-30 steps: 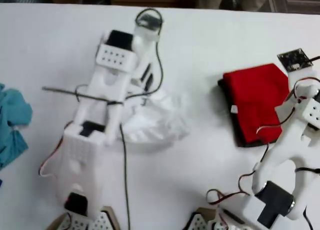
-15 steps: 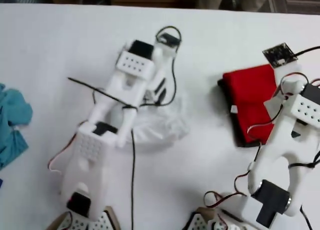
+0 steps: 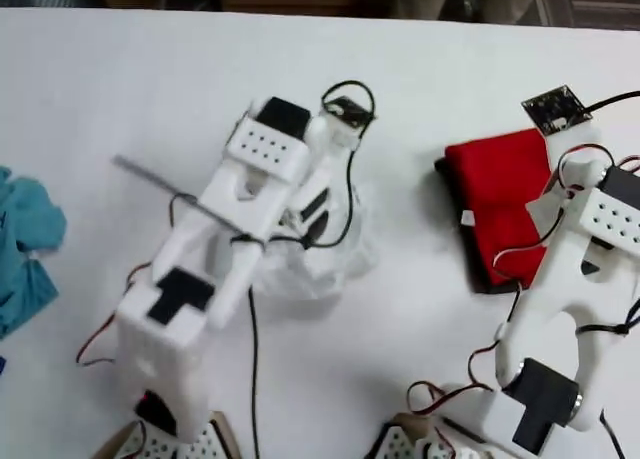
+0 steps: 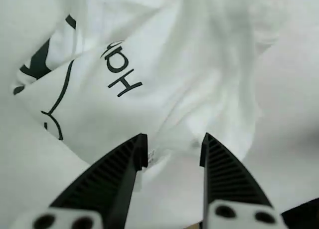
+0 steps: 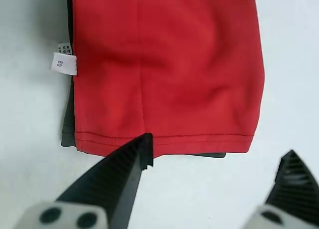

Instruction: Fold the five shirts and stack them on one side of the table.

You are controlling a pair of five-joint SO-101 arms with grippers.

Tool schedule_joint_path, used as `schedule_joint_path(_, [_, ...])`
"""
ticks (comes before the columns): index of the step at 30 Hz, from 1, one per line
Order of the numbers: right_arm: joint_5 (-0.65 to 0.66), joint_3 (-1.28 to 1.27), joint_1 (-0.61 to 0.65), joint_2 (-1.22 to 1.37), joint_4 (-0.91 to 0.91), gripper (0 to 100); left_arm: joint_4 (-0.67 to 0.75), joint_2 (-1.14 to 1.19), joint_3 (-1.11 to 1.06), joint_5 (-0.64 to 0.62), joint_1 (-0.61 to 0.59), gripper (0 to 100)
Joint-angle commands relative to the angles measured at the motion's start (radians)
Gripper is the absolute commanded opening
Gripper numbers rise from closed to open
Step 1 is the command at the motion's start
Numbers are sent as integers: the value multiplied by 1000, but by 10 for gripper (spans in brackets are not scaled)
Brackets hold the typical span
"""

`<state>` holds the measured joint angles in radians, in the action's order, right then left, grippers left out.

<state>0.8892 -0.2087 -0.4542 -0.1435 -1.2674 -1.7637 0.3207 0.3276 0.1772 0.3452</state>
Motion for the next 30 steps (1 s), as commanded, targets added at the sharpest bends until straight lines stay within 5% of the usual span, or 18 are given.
schedule_joint_path(1, [-6,11,2,-44,13,387,-5,-140,-148,55,25,199])
schedule_joint_path(7, [-6,6,1,-44,13,387,207,-152,-440,61,-21,199])
schedule_joint_path(20, [-3,11,1,-44,13,387,-8,-149,79,123,-58,199])
schedule_joint_path(30, [-5,11,5,-44,25,387,189,15,-151,123,-130,199])
